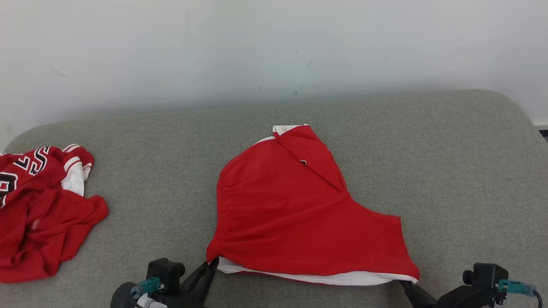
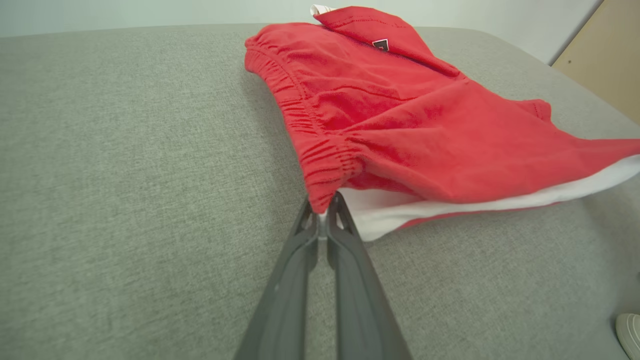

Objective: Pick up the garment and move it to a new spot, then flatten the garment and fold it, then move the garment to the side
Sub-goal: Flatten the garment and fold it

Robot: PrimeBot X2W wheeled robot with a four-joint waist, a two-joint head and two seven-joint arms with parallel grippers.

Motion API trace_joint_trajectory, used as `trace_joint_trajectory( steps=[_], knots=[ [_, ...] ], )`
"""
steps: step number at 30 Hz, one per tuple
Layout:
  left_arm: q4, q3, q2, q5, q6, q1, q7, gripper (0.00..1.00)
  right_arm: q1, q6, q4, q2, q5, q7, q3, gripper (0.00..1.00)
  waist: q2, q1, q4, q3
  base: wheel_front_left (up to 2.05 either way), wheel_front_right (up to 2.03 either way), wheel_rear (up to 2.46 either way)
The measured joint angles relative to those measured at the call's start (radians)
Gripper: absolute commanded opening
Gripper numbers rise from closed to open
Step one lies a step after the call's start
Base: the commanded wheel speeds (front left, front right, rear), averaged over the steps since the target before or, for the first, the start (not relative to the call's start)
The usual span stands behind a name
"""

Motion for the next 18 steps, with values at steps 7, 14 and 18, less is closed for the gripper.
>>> trace_joint_trajectory(
  steps=[7,14,18],
  knots=[
    [-0.029,0.001,0.017,0.008,-0.005,-0.096,0.047,0.0,-0.196,0.003,-0.035,-0.027,0.0,0.097,0.054,0.0,0.0001,0.0001,-0.004,0.066,0.0,0.0,0.0],
    [-0.015,0.073,0.04,0.003,-0.006,-0.362,0.14,0.0,-0.717,-0.032,0.068,0.004,-0.01,0.162,0.03,0.0,0.0002,0.0003,-0.019,0.157,0.0,0.0,0.0],
    [-0.086,0.138,0.037,0.009,0.001,-0.629,0.144,0.0,-1.02,-0.035,0.034,0.0,-0.042,0.077,-0.086,0.0,0.0003,0.0005,-0.033,0.213,0.0,0.0,0.0]
  ],
)
